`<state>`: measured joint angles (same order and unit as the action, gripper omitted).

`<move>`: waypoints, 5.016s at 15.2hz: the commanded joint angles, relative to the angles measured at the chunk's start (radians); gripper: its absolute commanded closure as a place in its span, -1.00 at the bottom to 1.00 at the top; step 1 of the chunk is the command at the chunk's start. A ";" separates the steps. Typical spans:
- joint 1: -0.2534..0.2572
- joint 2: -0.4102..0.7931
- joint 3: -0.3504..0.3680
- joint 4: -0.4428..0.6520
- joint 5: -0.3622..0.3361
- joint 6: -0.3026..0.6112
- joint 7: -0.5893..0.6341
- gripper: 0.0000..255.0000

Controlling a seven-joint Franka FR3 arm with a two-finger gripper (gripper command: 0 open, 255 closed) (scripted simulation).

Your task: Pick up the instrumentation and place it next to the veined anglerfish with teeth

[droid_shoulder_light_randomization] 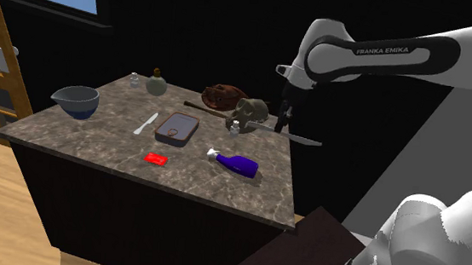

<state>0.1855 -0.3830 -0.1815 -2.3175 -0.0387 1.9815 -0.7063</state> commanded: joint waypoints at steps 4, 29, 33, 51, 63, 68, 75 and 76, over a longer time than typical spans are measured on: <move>0.000 0.030 -0.008 0.071 0.004 -0.041 -0.012 1.00; -0.167 0.931 -0.110 1.128 0.233 -0.234 -0.291 1.00; -0.161 0.929 -0.109 1.070 0.234 -0.179 -0.295 1.00; -0.151 0.971 -0.098 0.892 0.254 0.038 -0.319 1.00; -0.155 1.035 -0.084 0.831 0.277 0.161 -0.337 1.00; -0.159 1.069 -0.077 0.817 0.287 0.208 -0.345 1.00; -0.166 1.122 -0.065 0.808 0.302 0.270 -0.356 1.00; -0.167 1.131 -0.063 0.808 0.305 0.279 -0.357 1.00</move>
<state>0.0198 0.7396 -0.2465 -1.5090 0.2636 2.2510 -1.0621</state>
